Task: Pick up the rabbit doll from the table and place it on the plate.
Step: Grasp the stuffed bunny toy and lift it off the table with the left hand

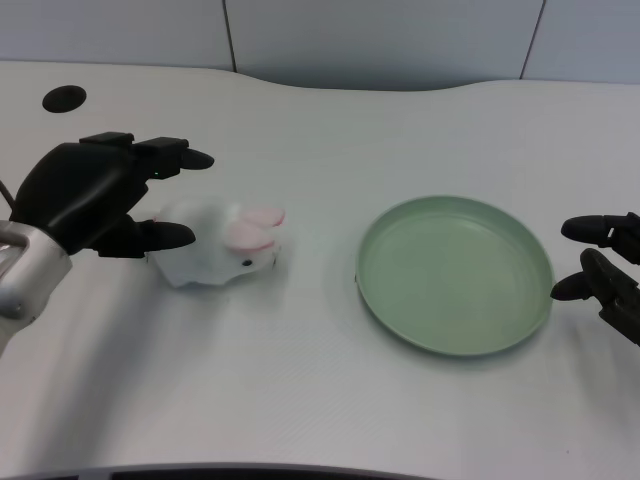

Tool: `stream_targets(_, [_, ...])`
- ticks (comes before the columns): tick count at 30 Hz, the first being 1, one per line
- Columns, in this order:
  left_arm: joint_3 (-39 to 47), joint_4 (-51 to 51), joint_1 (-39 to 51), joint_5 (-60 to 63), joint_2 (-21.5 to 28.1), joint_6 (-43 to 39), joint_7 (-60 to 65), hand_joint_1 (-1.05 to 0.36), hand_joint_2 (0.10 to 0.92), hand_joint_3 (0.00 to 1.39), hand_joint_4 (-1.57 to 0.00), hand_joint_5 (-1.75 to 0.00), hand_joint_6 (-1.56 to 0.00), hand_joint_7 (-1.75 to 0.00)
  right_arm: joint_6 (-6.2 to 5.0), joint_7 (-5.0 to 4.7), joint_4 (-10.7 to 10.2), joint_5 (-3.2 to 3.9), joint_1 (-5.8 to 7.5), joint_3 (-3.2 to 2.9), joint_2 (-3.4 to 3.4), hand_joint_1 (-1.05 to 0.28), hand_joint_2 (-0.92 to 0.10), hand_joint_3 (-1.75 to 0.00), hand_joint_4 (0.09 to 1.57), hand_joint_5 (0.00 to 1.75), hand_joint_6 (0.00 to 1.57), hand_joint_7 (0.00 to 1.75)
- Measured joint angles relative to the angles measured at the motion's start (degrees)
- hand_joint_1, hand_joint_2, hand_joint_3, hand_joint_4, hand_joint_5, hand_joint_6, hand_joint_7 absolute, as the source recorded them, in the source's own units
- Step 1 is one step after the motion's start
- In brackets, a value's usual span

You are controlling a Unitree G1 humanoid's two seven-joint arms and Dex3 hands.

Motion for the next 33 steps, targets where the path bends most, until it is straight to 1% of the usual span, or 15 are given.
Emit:
stream_targets(4, [-3.41, 1.05, -2.89, 3.85, 0.24, 1.38, 0.57, -0.84, 0.921, 0.13, -0.04, -0.35, -0.25, 0.0, 0.03, -0.14, -0.1, -0.41, 0.06, 0.06, 0.01, -0.27, -0.92, -0.56, 0.28, 1.5, 0.29, 1.06])
stream_targets(6, [-4.74, 2.82, -5.08, 4.76, 0.21, 2.05, 0.43, -0.87, 0.921, 0.13, -0.01, -0.32, -0.22, 0.0, 0.03, -0.13, -0.33, -0.42, 0.15, 0.09, 0.06, -0.27, -0.92, -0.57, 0.28, 1.5, 0.29, 1.05])
stream_targets(8, [-6.23, 5.5, -7.61, 4.79, 0.01, 2.97, -2.12, -0.91, 0.921, 0.14, 0.0, -0.23, -0.18, -0.01, 0.15, -0.04, -0.94, -0.32, 0.42, 0.06, 0.13, -0.27, -0.92, -0.57, 0.29, 1.51, 0.3, 1.06])
stream_targets(11, [-8.03, 10.38, -11.41, 4.58, -1.05, 4.01, -6.71, -0.96, 0.921, 0.13, 0.0, -0.15, -0.15, -0.01, 0.16, 0.06, -1.51, -0.29, 0.97, 0.07, 0.23, -0.27, -0.92, -0.57, 0.3, 1.51, 0.3, 1.06])
stream_targets(12, [-8.45, 12.12, -12.57, 4.48, -1.67, 4.43, -7.93, -0.98, 0.921, 0.13, 0.0, -0.14, -0.14, 0.0, 0.34, 0.03, -1.95, -0.28, 1.28, 0.07, 0.26, -0.28, -0.92, -0.56, 0.3, 1.51, 0.3, 1.06])
stream_targets(13, [-9.03, 13.95, -13.71, 4.43, -2.4, 5.11, -9.03, -1.0, 0.921, 0.12, 0.0, -0.13, -0.13, 0.0, 0.75, 0.0, -2.7, -0.27, 1.6, 0.1, 0.29, -0.28, -0.92, -0.56, 0.31, 1.51, 0.3, 1.06])
stream_targets(16, [-11.5, 19.89, -17.53, 4.93, -5.17, 8.73, -11.85, -1.02, 0.921, 0.11, 0.0, -0.11, -0.11, 0.0, 2.31, -0.67, -5.51, -0.27, 2.7, 0.14, 0.33, -0.28, -0.92, -0.55, 0.3, 1.5, 0.31, 1.06])
stream_targets(18, [-12.98, 22.52, -19.22, 5.4, -6.55, 10.09, -12.32, -1.03, 0.921, 0.11, 0.0, -0.11, -0.1, 0.0, 2.86, -0.85, -6.62, -0.27, 3.14, 0.14, 0.34, -0.27, -0.92, -0.56, 0.3, 1.5, 0.31, 1.06])
stream_targets(21, [-15.38, 26.75, -21.58, 6.13, -9.04, 13.04, -13.21, -1.04, 0.921, 0.12, 0.0, -0.09, -0.09, 0.0, 3.25, -0.64, -7.74, 0.14, 4.06, 0.07, 0.35, -0.29, -0.92, -0.56, 0.29, 1.51, 0.3, 1.07])
stream_targets(24, [-17.5, 30.08, -23.18, 6.93, -11.26, 15.82, -13.87, -1.03, 0.921, 0.09, 0.0, -0.07, -0.07, 0.0, 4.22, -0.71, -8.62, 0.26, 4.75, 0.08, 0.35, -0.27, -0.92, -0.55, 0.29, 1.52, 0.31, 1.07])
stream_targets(25, [-18.11, 30.88, -23.52, 7.18, -11.82, 16.29, -14.13, -1.03, 0.921, 0.09, 0.0, -0.07, -0.07, 0.0, 4.41, -0.83, -9.0, 0.58, 4.93, 0.06, 0.37, -0.27, -0.92, -0.55, 0.29, 1.52, 0.31, 1.08])
stream_targets(26, [-18.71, 31.67, -23.78, 7.23, -12.4, 16.83, -14.23, -1.03, 0.921, 0.08, 0.0, -0.06, -0.07, 0.0, 4.55, -0.89, -9.39, 0.73, 5.07, 0.02, 0.38, -0.28, -0.92, -0.55, 0.28, 1.51, 0.3, 1.07])
stream_targets(29, [-19.6, 33.1, -23.98, 7.24, -13.66, 18.03, -14.4, -1.04, 0.921, 0.07, -0.01, -0.06, -0.07, 0.0, 4.6, -0.84, -10.11, 0.74, 5.4, 0.07, 0.36, -0.29, -0.92, -0.56, 0.28, 1.52, 0.29, 1.07])
stream_targets(30, [-19.88, 33.61, -24.02, 7.25, -14.01, 18.59, -14.39, -1.04, 0.921, 0.07, -0.01, -0.06, -0.07, 0.0, 4.6, -0.72, -10.25, 0.85, 5.6, 0.05, 0.35, -0.29, -0.92, -0.56, 0.28, 1.52, 0.29, 1.08])
stream_targets(33, [-21.16, 34.45, -24.03, 7.58, -15.04, 20.48, -14.3, -1.04, 0.921, 0.07, 0.0, -0.05, -0.06, 0.0, 4.63, -0.2, -10.57, 1.21, 6.67, -0.03, 0.32, -0.29, -0.92, -0.56, 0.28, 1.53, 0.29, 1.08])
